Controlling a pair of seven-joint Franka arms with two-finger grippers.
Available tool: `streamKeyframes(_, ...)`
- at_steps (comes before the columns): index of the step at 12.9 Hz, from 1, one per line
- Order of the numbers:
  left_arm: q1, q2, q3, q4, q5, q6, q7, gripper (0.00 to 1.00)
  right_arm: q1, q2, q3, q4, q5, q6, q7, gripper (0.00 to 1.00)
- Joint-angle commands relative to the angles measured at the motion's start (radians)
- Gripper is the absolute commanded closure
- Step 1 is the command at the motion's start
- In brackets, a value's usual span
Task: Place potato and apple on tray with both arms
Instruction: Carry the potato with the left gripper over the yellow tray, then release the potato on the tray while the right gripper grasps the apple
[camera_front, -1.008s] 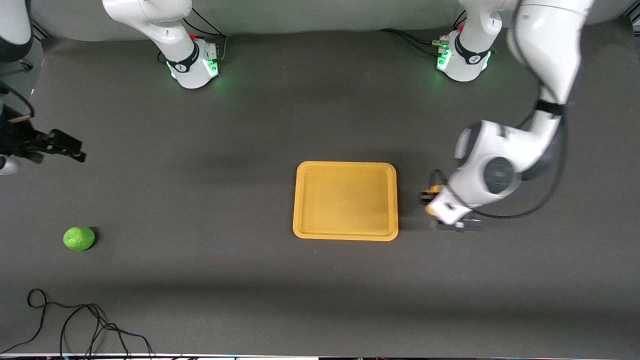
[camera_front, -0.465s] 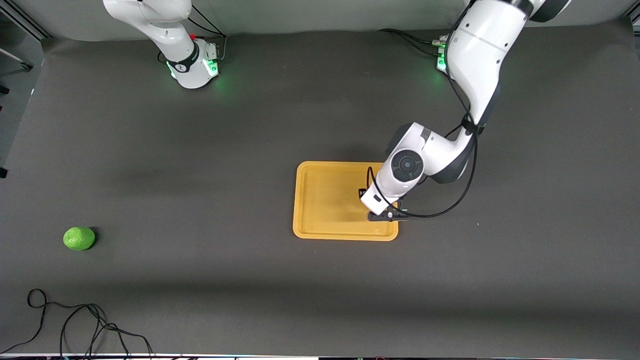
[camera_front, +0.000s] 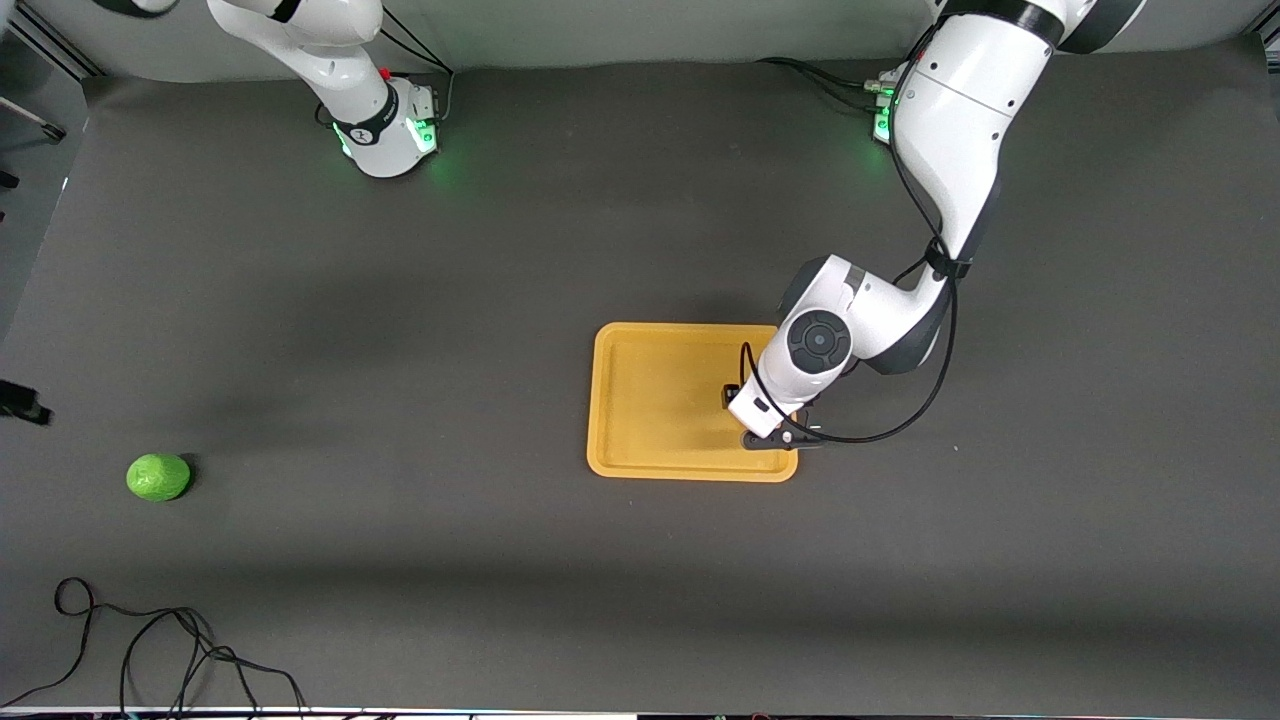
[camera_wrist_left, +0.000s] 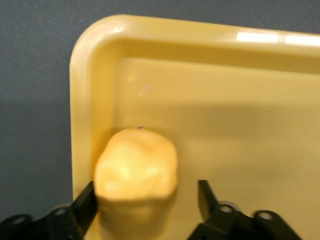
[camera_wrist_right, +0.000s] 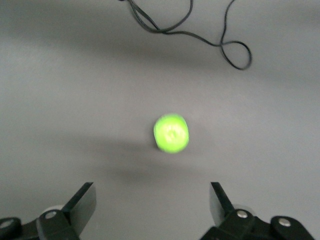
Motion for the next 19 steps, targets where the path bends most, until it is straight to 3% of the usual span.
streamKeyframes(1,-0.002,-0.031,0.005,0.007,0.018,-0.034,-0.02,0.0,0.003,0.089,-0.003,-0.033,0.074,0.118,-0.026,0.0)
streamKeyframes(5,0.025,-0.168,0.019,0.05,0.018,-0.239,-0.005,0.0,-0.003,0.221,0.011,-0.033,0.163,0.241,-0.064,0.0)
streamKeyframes(8,0.131,-0.295,0.023,0.071,0.049,-0.414,0.106,0.0,-0.013,0.293,0.011,-0.03,0.271,0.289,-0.158,0.0)
streamKeyframes(12,0.283,-0.416,0.022,0.068,0.046,-0.534,0.313,0.0,-0.025,0.35,0.011,-0.022,0.279,0.332,-0.16,0.01)
streamKeyframes(13,0.312,-0.432,0.023,0.063,0.046,-0.537,0.367,0.0,-0.025,0.35,0.011,-0.022,0.276,0.332,-0.161,0.08)
streamKeyframes(15,0.373,-0.49,0.023,0.03,0.046,-0.54,0.471,0.0,-0.025,0.35,0.011,-0.02,0.277,0.332,-0.199,0.49)
streamKeyframes(16,0.41,-0.522,0.023,0.018,0.046,-0.542,0.533,0.0,-0.023,0.341,0.009,-0.02,0.273,0.329,-0.201,0.56)
streamKeyframes(18,0.455,-0.585,0.023,0.023,0.044,-0.589,0.582,0.0,-0.007,0.271,-0.003,-0.011,0.254,0.269,-0.192,0.58)
streamKeyframes(19,0.473,-0.619,0.023,0.037,0.041,-0.649,0.629,0.0,-0.002,0.219,-0.011,0.0,0.192,0.201,-0.175,0.59)
